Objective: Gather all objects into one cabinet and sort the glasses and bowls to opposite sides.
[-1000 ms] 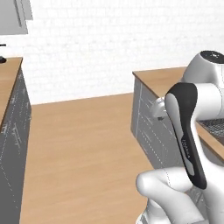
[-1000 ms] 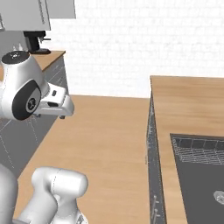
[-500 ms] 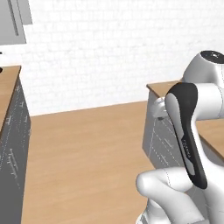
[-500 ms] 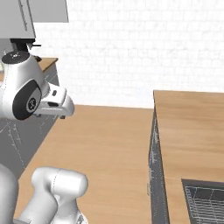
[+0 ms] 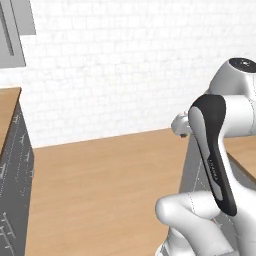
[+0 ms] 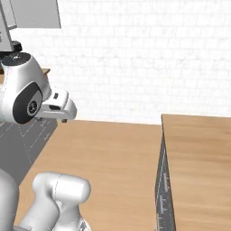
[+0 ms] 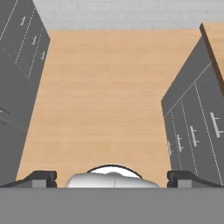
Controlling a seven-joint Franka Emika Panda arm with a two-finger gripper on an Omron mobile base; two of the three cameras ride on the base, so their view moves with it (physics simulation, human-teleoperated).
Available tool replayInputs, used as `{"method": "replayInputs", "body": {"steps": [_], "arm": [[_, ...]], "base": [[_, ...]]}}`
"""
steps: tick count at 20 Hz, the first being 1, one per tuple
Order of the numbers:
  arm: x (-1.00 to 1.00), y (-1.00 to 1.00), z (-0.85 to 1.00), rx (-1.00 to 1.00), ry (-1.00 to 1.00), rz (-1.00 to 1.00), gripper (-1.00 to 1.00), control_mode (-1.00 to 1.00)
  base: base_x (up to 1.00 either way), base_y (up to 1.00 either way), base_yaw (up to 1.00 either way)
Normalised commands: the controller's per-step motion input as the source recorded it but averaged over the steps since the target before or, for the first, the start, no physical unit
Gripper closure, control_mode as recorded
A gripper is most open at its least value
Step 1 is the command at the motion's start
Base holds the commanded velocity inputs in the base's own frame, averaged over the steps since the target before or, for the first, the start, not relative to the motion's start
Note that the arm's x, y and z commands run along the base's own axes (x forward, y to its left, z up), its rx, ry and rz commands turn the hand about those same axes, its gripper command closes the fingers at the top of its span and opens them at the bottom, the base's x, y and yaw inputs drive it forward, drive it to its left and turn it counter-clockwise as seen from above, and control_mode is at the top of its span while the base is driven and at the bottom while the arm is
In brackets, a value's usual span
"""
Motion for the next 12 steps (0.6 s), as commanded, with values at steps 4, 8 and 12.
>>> {"method": "replayInputs", "body": {"steps": [4,8,12], "arm": [[0.00,0.00,0.00,0.00,0.00,0.00,-1.00,1.00],[0.00,0.00,0.00,0.00,0.00,0.00,-1.00,1.00],[0.00,0.00,0.00,0.00,0.00,0.00,-1.00,1.00]], "base": [[1.00,0.10,0.00],[1.00,0.00,0.02],[1.00,0.00,0.03]]}}
